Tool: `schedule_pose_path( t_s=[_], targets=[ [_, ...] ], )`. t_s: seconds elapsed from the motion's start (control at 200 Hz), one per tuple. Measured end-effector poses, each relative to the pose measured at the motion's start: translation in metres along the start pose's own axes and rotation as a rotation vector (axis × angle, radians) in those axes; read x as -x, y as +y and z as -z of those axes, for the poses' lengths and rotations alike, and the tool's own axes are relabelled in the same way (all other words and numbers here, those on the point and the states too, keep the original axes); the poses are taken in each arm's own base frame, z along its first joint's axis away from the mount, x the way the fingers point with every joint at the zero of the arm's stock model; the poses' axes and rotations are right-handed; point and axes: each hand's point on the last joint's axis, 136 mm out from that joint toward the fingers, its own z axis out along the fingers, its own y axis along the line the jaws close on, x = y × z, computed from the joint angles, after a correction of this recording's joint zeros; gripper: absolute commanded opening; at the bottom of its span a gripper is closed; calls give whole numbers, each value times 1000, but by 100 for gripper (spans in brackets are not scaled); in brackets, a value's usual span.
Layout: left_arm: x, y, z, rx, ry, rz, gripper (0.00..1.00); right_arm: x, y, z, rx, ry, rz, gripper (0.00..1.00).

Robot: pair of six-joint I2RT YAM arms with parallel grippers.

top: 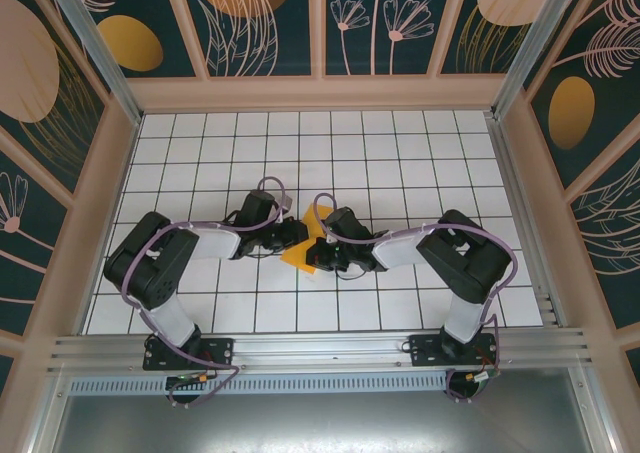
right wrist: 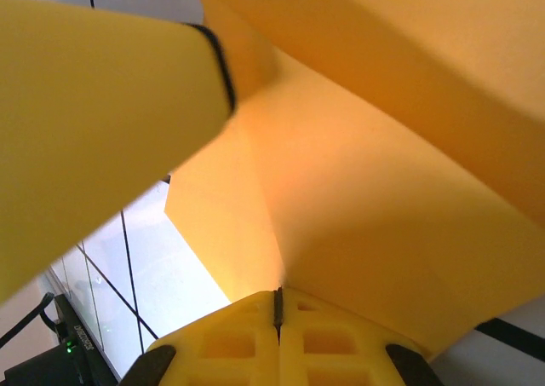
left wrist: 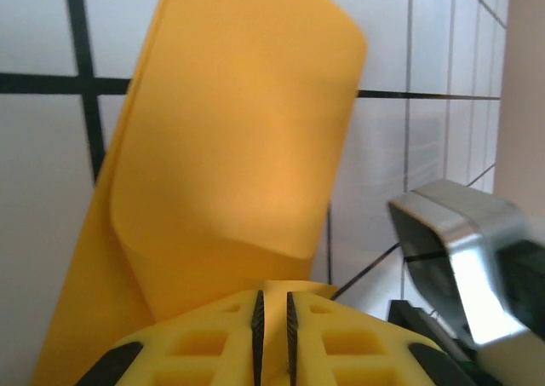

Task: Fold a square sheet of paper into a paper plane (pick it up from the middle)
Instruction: Fold the triangle a second time at the center of the table.

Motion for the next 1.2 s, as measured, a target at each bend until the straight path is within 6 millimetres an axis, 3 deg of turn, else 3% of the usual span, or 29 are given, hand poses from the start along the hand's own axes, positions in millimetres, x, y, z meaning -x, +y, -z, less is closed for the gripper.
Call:
schedule_pose_path(
  t_s=[0.16,0.36,0.666,0.976,1.201],
  targets=[
    [-2,-5,-1,-28,19,-6,13,0,0,0,0,0,1,1],
    [-9,16,-14,18,57,19,7,0,0,0,-1,-1,1,0],
    [-3,17,-16,48,65,11,7,0,-1,0,-39,14,30,0],
    [24,28,-11,62,18,22,7,-1,-1,0,-41,15,37,0],
    [26,29,-10,49,28,23,8,-1,-1,0,-40,15,37,0]
  ],
)
